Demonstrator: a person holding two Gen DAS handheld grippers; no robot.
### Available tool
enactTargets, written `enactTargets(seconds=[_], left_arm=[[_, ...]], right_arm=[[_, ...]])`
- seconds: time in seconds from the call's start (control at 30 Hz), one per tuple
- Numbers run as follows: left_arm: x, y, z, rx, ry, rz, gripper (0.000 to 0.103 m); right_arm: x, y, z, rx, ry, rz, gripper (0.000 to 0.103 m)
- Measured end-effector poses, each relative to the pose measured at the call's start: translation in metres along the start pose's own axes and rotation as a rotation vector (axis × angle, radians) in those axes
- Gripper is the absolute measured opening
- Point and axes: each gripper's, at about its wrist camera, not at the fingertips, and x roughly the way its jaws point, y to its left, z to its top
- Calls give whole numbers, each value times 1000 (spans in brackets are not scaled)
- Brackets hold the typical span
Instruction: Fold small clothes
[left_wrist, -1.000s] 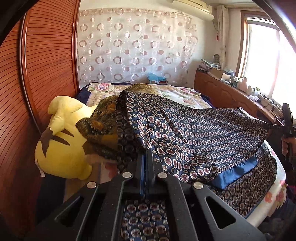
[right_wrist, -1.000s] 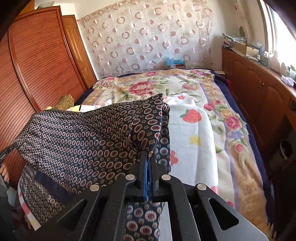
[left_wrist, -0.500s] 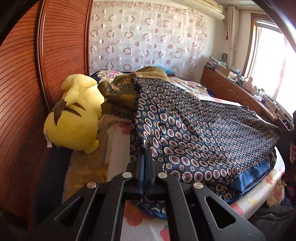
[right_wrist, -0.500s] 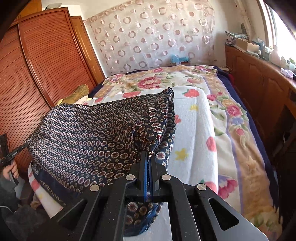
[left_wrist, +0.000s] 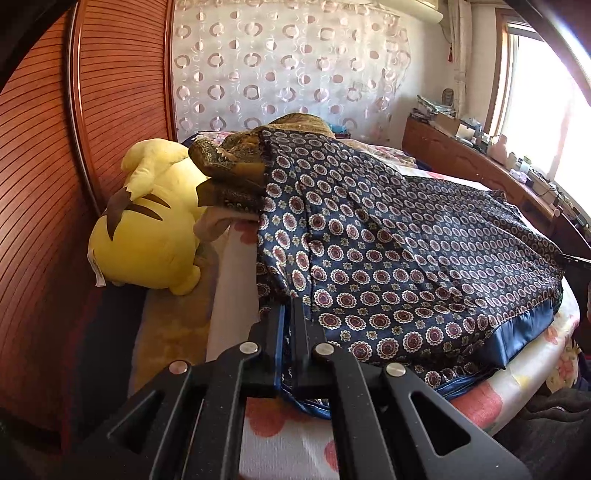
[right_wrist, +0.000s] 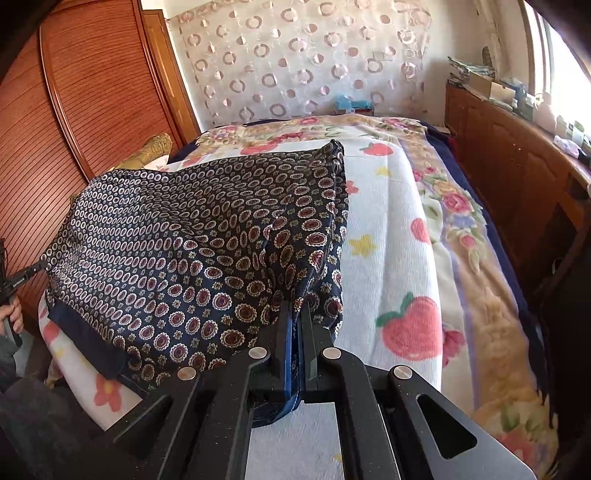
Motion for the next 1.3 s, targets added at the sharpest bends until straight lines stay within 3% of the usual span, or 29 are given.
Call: enactTargets(seconds=[0.1,0.17,0.23,0.4,0.6,0.73,0.9,0.97,1.03,1.3], left_arm=[[-4,-1,0,4,-7,-4,2],[-6,-1,2,0,-16,-4,4],[-8,-2,3,-2,-28,-3,22],[-10,-5,6,3,-42,-34,36],[-4,-10,4,14,-17,-55,38],[4,-16,0,30,19,-95,71],[16,-20,-4,30,43,-75,72],[19,-18,-6,14,47,-75,72],[21,-17,-7,6,49,-68,72],[19,-4,-6,-31,36,-31,72]], right_arm=[[-9,0,-5,2,-15,-16,5],[-14,1,-9,-6,-19,-50,14],[-16,2,-14,-13,-13,-92,20],[-10,13,-28,-22,10,-107,25],[2,19,-30,-31,32,-91,30],[5,25,-30,-68,37,-118,31],[7,33,-33,-129,45,-152,28],[5,33,-35,-130,45,-134,10],[2,35,-37,-139,46,-117,4],[-24,18,-49,-59,17,-93,3]])
